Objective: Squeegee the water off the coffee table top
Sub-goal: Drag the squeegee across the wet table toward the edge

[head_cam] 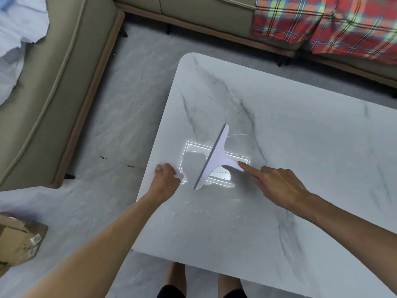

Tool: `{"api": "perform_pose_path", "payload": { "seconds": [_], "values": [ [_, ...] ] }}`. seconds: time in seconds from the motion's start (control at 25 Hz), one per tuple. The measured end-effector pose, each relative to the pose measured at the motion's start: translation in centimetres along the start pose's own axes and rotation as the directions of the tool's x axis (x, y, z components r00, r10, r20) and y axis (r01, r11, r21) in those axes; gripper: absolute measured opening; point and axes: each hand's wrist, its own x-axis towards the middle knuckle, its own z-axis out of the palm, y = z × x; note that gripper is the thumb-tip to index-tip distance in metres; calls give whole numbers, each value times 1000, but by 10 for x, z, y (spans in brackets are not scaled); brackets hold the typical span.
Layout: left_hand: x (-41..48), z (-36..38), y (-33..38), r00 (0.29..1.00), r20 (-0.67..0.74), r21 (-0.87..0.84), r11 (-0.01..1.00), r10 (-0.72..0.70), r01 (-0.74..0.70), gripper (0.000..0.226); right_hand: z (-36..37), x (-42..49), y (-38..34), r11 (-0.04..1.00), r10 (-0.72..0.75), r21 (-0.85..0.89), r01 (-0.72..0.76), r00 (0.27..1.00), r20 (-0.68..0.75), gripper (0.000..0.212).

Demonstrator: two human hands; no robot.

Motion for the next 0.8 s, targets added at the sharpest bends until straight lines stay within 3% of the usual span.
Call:
{"api": "perform_pose_path", "payload": {
  "seconds": [0.12,0.24,0.36,0.48,0.6,0.72,0.8],
  "values": [
    [1,6,7,997,71,71,997,-27,22,28,7,-28,20,997,71,17,-71,998,-2,56],
    [1,8,7,993,107,100,995,-42,31,28,7,-52,33,990,138,-13,-138,990,-33,53],
    [-3,1,3,998,-67,78,997,-11,16,26,-4,-64,33,987,157,-32,-159,985,-74,50],
    [-9,-14,-5,949,-312,-56,997,37,-57,18,-19,-47,5,1000,-14,-28,11,992,-123,42],
    [-12,-34,-17,919,-393,-139,990,-20,-38,3,-20,-6,-51,960,-264,57,274,953,-149,35],
    [-13,-46,-30,899,-433,-123,992,-64,12,24,-9,32,-104,906,-416,5,423,892,-179,30],
    [-12,-48,-36,900,-427,-129,991,-90,38,35,-3,51,-117,894,-442,2,448,883,-159,29]
  ]
}}
